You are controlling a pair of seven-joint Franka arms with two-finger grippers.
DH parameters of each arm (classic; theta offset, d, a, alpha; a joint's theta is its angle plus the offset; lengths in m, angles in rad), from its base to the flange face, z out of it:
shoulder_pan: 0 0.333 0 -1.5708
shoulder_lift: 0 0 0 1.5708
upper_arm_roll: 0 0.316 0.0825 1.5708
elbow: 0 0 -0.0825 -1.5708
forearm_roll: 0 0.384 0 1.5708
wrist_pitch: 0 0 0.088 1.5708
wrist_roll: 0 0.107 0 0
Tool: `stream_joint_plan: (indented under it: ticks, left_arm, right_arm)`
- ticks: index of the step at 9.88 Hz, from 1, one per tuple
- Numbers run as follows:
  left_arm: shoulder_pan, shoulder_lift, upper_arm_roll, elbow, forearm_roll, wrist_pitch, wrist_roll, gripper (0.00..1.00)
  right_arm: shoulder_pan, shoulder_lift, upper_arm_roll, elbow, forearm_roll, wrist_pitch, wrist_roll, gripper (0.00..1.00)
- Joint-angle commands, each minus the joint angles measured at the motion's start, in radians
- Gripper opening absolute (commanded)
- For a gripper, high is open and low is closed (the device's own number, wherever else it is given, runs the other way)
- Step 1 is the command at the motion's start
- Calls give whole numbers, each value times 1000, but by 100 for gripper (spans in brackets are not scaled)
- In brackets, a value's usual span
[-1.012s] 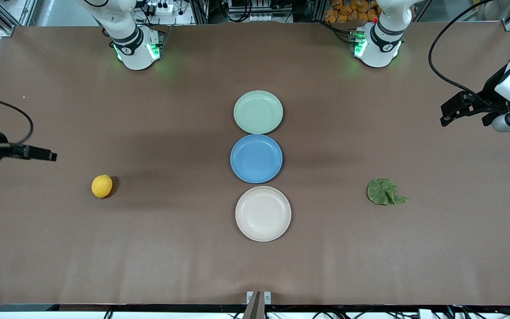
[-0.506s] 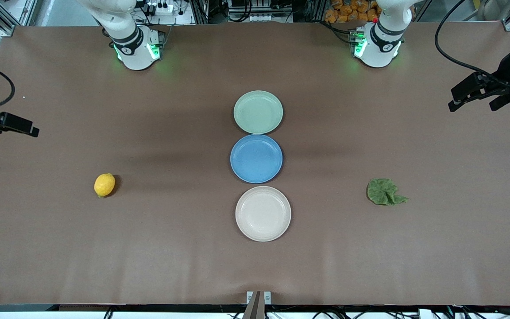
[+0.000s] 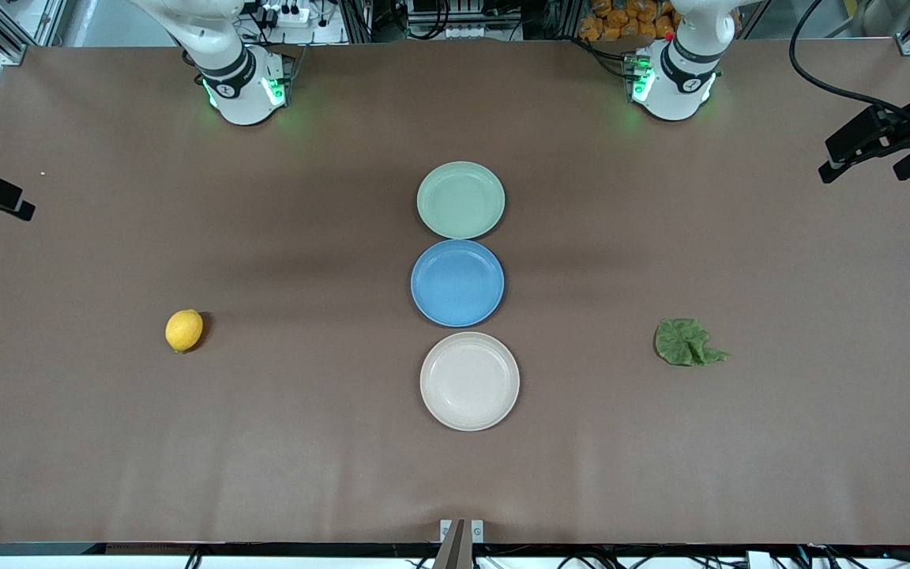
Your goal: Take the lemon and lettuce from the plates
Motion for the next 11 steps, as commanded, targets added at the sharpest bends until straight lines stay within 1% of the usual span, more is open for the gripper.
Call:
stream_joint_plan:
  ticks: [1, 2, 3, 4, 5, 7, 11]
  left_arm:
    - [-66, -13, 76, -5, -20, -16, 19, 100]
    - [-81, -13, 82, -5, -14, -16, 29, 100]
    - [-95, -8, 104, -4, -11, -16, 31, 100]
    - [-97, 1, 105, -4, -9, -16, 30, 100]
    - [-98, 15, 101, -10, -5, -16, 27, 100]
    - [-95, 38, 98, -19, -5, -16, 31, 100]
    - [-94, 52, 101, -15, -5, -15, 27, 100]
  right_arm:
    - [14, -40, -15, -30, -6, 2, 11, 100]
    - [17, -41, -21, -35, -6, 6, 11, 100]
    - [24, -41, -33, -36, -4, 11, 12, 100]
    - [81, -47, -80, -36, -4, 19, 14, 100]
    - [142, -47, -143, -36, -4, 19, 14, 100]
    - [141, -47, -144, -36, -3, 22, 14, 100]
    - [162, -46, -144, -35, -3, 25, 14, 100]
